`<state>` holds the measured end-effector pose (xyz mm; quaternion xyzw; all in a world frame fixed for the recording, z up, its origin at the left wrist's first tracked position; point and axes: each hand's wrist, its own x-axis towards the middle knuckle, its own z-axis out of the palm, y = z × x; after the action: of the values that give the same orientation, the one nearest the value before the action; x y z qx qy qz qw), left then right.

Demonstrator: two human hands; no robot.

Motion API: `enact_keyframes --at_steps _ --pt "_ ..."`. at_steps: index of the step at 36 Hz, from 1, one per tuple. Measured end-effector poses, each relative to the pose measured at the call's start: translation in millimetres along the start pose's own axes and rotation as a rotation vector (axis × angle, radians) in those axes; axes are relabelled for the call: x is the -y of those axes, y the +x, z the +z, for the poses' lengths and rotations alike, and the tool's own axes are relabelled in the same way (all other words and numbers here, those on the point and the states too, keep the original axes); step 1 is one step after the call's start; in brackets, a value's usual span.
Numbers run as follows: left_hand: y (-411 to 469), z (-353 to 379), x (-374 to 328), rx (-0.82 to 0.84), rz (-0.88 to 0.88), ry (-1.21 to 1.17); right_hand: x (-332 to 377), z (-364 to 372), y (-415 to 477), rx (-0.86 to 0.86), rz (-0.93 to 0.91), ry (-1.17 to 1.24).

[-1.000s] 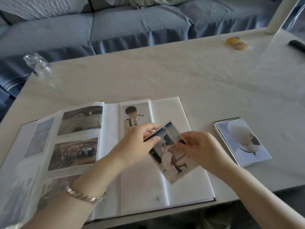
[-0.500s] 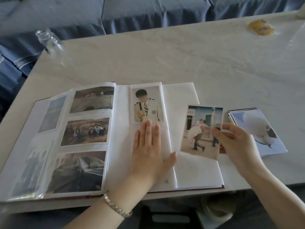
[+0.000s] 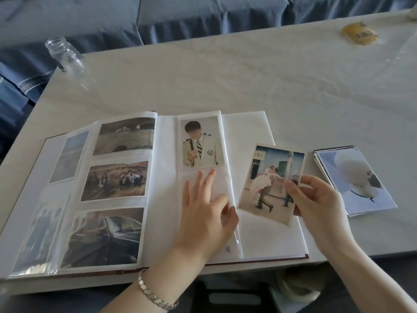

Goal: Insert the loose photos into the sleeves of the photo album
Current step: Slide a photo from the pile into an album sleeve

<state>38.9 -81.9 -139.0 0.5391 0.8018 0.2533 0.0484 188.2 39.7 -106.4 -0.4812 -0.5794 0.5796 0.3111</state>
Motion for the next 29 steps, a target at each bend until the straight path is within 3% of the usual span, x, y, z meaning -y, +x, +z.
enact_keyframes --at_steps 11,19,29 --pt "-6 3 0 -0.009 0.022 -0.021 -12 12 -13 0.014 -0.041 -0.093" --pt "-9 3 1 0.018 -0.004 -0.094 -2 9 -19 -0.090 -0.105 0.015" --pt "-9 3 1 0.006 -0.022 -0.143 -9 16 -26 -0.029 -0.077 -0.059"
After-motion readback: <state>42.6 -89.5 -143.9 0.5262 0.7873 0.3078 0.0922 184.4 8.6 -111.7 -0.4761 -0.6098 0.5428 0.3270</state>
